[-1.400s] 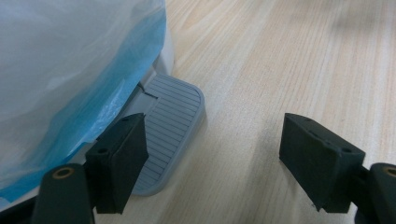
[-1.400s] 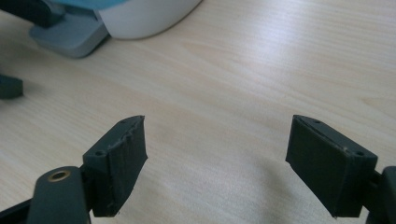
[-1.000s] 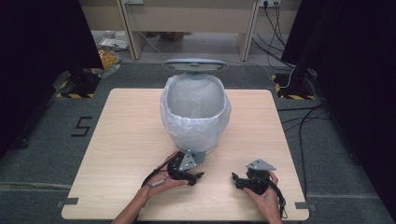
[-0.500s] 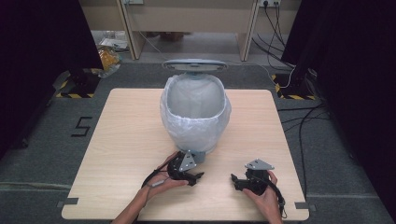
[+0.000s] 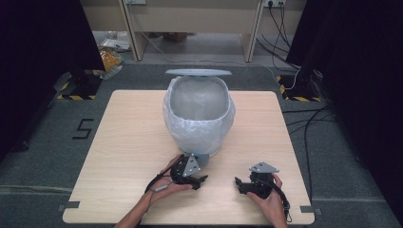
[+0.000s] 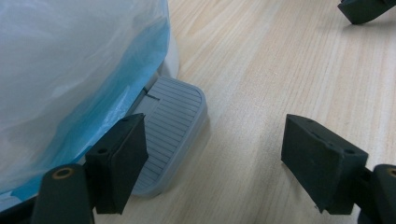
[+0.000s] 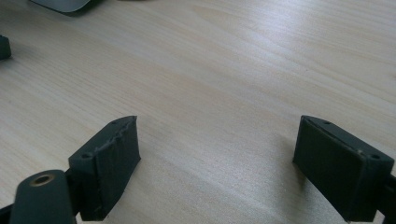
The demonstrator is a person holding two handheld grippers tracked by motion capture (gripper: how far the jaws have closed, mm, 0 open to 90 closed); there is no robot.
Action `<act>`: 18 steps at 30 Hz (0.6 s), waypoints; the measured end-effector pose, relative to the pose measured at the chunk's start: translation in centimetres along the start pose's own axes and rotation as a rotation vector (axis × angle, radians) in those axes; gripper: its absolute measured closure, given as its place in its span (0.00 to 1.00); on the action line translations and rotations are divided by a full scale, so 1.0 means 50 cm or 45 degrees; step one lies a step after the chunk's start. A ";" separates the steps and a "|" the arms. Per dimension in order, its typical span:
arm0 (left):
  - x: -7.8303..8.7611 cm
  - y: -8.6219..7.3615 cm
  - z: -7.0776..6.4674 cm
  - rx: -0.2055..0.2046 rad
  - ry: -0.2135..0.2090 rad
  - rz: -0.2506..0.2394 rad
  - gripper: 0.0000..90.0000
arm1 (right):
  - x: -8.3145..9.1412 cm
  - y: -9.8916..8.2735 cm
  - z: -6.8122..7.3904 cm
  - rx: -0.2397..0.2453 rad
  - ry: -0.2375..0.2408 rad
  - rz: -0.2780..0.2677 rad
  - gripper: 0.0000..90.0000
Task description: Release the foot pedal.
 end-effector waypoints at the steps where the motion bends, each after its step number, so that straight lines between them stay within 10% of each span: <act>1: 0.002 0.000 0.001 0.010 -0.007 -0.001 0.24 | 0.000 0.000 0.000 0.000 0.000 0.000 0.16; 18: 0.050 0.007 0.023 0.154 -0.059 -0.047 0.25 | 0.000 0.000 0.000 0.000 0.002 0.001 0.16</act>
Point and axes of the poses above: each handheld gripper's, and its own axes: x roughly backward along the jaws, y roughly out of its top, z roughly to its left, the point moved 5 cm from there along -x, roughly forward along the jaws, and after that the axes turned 1 degree about -y, right-handed, at the moved point
